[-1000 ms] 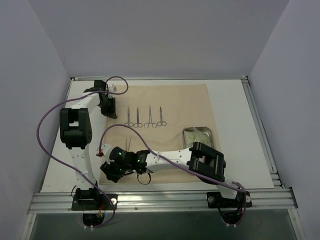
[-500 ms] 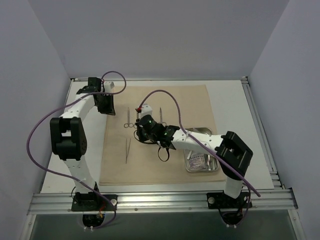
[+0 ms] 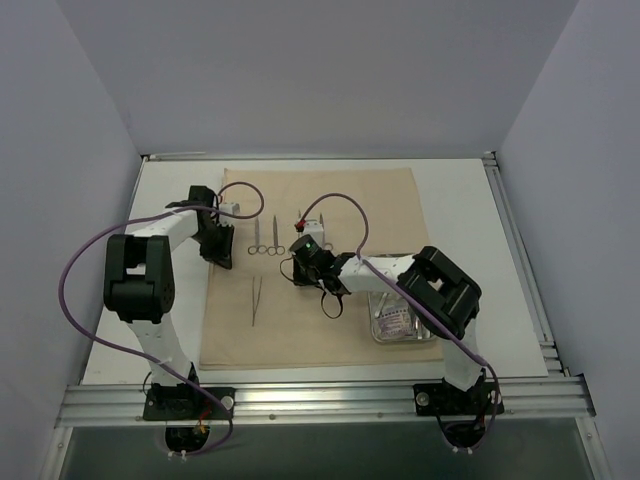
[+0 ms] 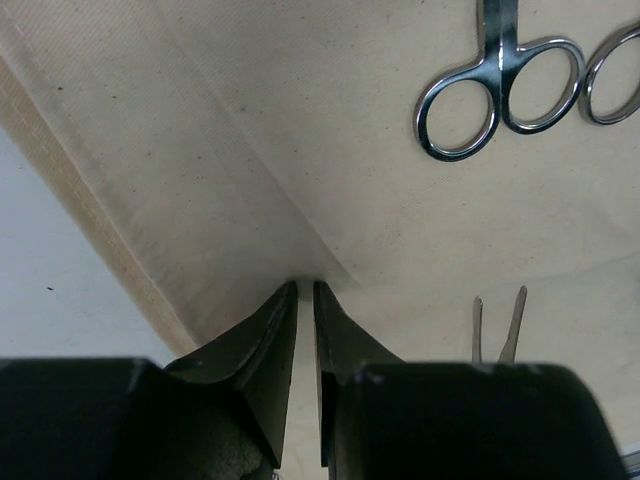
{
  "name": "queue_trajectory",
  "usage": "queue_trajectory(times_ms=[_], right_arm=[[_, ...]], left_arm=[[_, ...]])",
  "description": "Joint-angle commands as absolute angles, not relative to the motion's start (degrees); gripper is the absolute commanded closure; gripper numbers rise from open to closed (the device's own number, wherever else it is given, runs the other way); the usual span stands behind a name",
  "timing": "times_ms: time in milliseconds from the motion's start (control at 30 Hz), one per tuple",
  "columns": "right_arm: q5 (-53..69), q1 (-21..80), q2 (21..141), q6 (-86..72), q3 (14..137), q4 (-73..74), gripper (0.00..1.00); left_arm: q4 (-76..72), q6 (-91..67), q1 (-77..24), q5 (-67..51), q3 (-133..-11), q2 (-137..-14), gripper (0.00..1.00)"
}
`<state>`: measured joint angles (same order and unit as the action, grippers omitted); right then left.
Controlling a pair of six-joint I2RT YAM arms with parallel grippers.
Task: Open and lay out the surgical kit
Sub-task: Smooth out the surgical kit at the center of the board, then pick up the medical item from the container.
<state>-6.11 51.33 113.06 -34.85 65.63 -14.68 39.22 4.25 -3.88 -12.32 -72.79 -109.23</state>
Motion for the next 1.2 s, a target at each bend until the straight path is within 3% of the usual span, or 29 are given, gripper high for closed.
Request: queue_trajectory(times_ms=[0,300,400,433,567,600,767,800,967,1167], right_arm=[[-8.3,51.1,112.1,-37.8,63.3,-14.9,1.00],[-9.1,51.0,105.5,-35.2,64.8,-9.9,1.00],[-12.5,51.2,100.6,-33.5,68.8,-4.5,1.00],[-13.7,51.2,99.1,-33.4,70.0,-2.9,1.00],[-24.1,50.7,90.1,-36.5,71.8,9.3,0.76],[-25.9,50.2,89.0,-37.5,71.8,15.2,0.73],[-29.7,47.4,82.5,-46.0,65.7,28.2,0.67],[-29.2,46.9,81.1,-48.3,63.7,28.6,0.68],[-23.0,41.5,73.6,-51.5,52.8,21.5,0.76],[-17.3,36.1,72.4,-52.5,45.8,16.1,0.74]], left_arm=[[37.6,7.1,-3.9,-9.0,-70.8,-110.0,0.77],[37.1,7.6,-3.9,-10.5,-72.1,-106.5,0.76],[38.3,7.6,-3.9,-12.9,-73.8,-103.8,0.71],[39.1,7.6,-3.9,-13.6,-75.0,-102.1,0.65],[40.4,7.4,-3.9,-15.6,-77.5,-97.0,0.41],[40.5,7.5,-3.9,-15.7,-78.0,-96.0,0.39],[40.6,9.8,-3.9,-8.3,-82.2,-90.6,0.20],[40.1,10.2,-3.9,-6.0,-82.9,-90.0,0.05],[39.4,11.6,-3.8,6.0,-88.8,-88.6,0.06],[41.6,5.2,-2.0,-0.3,-93.9,-90.2,0.06]])
